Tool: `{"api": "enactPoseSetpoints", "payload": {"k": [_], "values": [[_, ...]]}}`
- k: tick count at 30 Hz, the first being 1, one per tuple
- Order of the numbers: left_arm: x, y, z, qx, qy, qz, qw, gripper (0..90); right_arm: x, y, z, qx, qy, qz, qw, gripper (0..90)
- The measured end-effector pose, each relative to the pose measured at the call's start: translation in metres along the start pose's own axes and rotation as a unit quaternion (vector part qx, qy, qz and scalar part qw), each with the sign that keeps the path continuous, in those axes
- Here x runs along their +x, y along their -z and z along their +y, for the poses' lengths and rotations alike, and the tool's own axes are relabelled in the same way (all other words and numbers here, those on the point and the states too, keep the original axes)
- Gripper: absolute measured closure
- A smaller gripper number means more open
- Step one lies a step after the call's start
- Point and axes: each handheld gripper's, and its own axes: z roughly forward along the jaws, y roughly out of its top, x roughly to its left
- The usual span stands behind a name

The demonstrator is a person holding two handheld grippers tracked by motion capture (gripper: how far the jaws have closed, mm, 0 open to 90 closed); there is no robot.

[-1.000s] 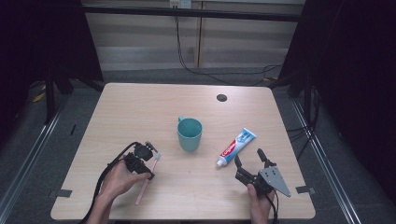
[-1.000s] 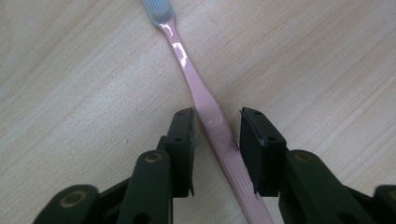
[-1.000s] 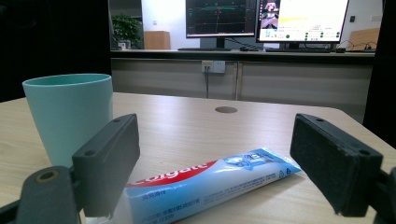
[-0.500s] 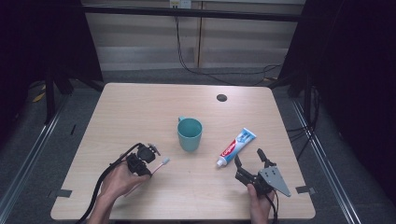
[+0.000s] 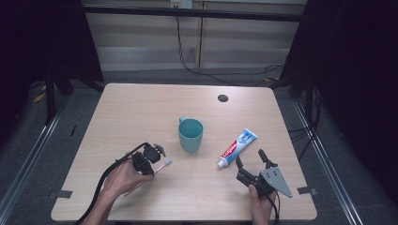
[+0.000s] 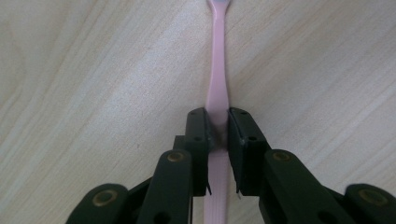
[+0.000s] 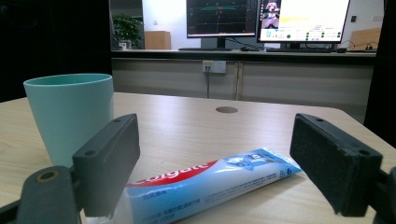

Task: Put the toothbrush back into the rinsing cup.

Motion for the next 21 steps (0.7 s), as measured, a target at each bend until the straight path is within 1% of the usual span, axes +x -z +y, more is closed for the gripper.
{"api": "enactPoseSetpoints", "payload": {"k": [1, 2, 9, 12, 14, 15, 18, 19, 20, 21], "values": [[0.002, 0.0, -0.001, -0.002, 0.002, -0.006, 1.0, 78.7, 0.0, 0.0, 0.0, 0.0, 0.0, 0.0, 1.0, 15.2], [0.002, 0.0, -0.001, -0.003, 0.001, -0.008, 1.0, 78.7, 0.0, 0.0, 0.0, 0.002, 0.0, 0.001, 1.0, 15.2], [0.007, 0.0, -0.004, -0.011, 0.013, -0.022, 0.9996, 78.8, 0.0, 0.0, 0.0, 0.002, 0.0, 0.0, 1.0, 15.2], [0.008, 0.0, -0.006, -0.021, 0.026, -0.03, 0.999, 78.8, 0.0, 0.0, 0.0, 0.002, 0.0, -0.001, 1.0, 15.2], [0.01, 0.0, -0.008, -0.021, 0.027, -0.035, 0.9988, 78.7, 0.0, 0.0, 0.0, 0.002, 0.0, -0.001, 1.0, 15.2], [0.011, 0.0, -0.009, -0.03, 0.036, -0.039, 0.9982, 78.8, 0.0, 0.0, 0.0, 0.002, 0.0, 0.0, 1.0, 15.2], [0.014, 0.001, -0.012, -0.035, 0.042, -0.042, 0.9976, 78.8, 0.0, 0.0, 0.0, 0.002, 0.0, 0.0, 1.0, 15.2], [0.015, 0.002, -0.014, -0.038, 0.048, -0.045, 0.9971, 78.8, 0.0, 0.0, 0.0, 0.002, 0.0, 0.0, 1.0, 15.2], [0.016, 0.002, -0.015, -0.04, 0.048, -0.047, 0.9969, 78.7, 0.0, 0.0, 0.0, 0.002, 0.0, 0.0, 1.0, 15.2], [0.018, 0.003, -0.016, -0.042, 0.056, -0.05, 0.9963, 78.8, 0.0, 0.0, 0.0, 0.002, 0.0, 0.0, 1.0, 15.2]]}}
